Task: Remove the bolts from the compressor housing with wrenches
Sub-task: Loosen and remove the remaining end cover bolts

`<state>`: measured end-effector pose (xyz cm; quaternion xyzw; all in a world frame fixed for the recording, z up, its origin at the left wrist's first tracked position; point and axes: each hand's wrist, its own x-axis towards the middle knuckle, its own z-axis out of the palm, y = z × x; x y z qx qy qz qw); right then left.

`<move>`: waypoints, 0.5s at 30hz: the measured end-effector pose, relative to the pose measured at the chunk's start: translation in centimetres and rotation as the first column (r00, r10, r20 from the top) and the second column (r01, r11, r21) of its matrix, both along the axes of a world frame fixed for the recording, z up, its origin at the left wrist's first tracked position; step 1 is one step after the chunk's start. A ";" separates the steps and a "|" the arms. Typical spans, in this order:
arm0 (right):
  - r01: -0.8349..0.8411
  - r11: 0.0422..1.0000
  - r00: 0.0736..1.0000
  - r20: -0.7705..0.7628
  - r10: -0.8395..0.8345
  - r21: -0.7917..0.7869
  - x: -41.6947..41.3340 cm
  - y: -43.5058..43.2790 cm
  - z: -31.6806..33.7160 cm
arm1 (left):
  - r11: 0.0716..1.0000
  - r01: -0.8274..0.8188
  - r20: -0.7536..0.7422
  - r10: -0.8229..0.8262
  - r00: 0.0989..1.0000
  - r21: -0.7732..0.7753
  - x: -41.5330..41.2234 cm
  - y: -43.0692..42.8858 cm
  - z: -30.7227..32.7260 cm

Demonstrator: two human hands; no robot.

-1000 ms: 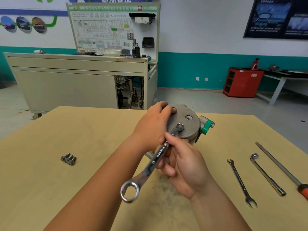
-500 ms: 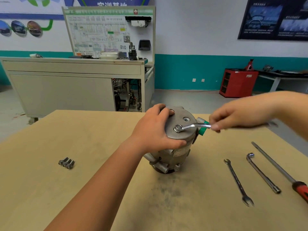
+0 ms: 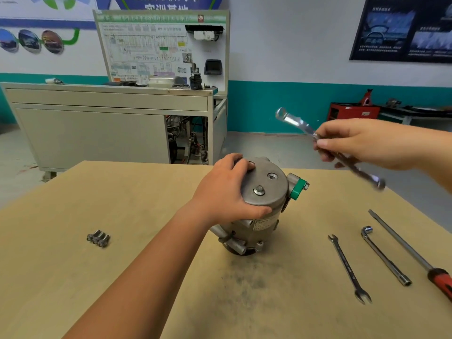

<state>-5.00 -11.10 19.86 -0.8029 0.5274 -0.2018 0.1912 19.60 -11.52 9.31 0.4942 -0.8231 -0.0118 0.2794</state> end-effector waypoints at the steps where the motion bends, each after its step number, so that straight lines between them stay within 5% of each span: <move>1: -0.008 0.999 0.993 0.118 0.001 0.053 0.2 0.8 -0.1 | 1.000 -0.002 -0.005 0.002 1.000 -0.002 0.0 0.0 0.0; 7: -0.297 0.800 0.807 0.585 -0.081 0.521 4.7 6.0 -3.5 | 1.000 -0.007 -0.035 0.006 0.999 -0.028 -0.1 0.1 -0.1; 15: -0.335 0.748 0.663 0.708 -0.245 0.573 8.6 6.7 -6.4 | 1.000 0.002 -0.050 -0.003 0.999 -0.025 -0.3 0.3 0.2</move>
